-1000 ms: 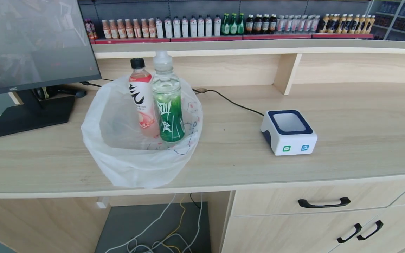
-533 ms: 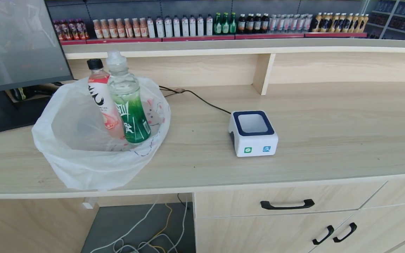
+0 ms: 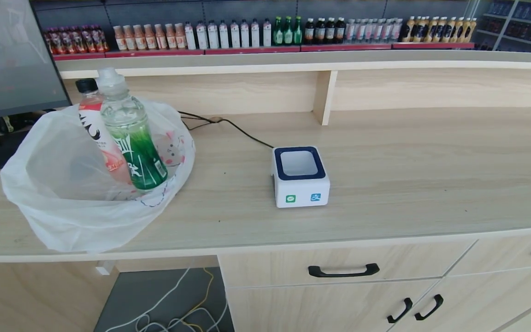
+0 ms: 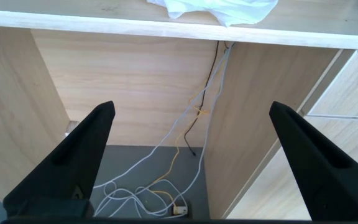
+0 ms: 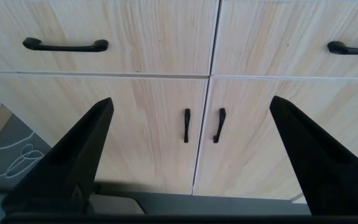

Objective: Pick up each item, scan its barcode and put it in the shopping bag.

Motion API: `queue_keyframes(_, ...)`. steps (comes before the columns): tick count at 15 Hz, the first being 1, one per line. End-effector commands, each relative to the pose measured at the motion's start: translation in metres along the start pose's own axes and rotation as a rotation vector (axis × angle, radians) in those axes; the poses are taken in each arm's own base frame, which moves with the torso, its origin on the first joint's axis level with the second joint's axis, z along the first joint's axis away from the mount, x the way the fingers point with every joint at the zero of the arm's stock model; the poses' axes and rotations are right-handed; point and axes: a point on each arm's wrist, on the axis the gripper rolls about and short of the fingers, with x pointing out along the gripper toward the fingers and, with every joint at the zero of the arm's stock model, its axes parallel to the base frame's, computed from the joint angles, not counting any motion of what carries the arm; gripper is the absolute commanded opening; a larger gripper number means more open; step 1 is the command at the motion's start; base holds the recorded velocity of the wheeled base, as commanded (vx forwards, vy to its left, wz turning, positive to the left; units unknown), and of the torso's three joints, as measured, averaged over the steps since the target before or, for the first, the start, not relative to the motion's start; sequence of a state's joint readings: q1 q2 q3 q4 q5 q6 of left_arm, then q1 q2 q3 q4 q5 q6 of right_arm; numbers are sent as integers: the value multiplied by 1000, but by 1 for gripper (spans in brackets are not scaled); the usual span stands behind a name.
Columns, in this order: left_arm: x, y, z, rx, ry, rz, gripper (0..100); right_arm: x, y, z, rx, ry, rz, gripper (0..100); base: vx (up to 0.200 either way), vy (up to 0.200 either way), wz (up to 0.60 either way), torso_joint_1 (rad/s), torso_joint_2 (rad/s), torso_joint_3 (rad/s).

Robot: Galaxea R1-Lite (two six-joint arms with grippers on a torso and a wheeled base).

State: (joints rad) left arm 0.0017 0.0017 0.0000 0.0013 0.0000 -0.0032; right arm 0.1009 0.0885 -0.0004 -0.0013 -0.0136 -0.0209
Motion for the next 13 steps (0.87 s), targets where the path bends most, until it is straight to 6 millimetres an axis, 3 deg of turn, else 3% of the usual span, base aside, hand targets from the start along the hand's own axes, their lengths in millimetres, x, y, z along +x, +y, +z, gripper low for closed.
queue_keyframes(1,0,0,0,-1,0,0,100,0,0,0,-1,5,0,100,0,0,0,0,0,0)
queue_keyframes(13,0,0,0,0,0,0,100,0,0,0,-1,5,0,100,0,0,0,0,0,0)
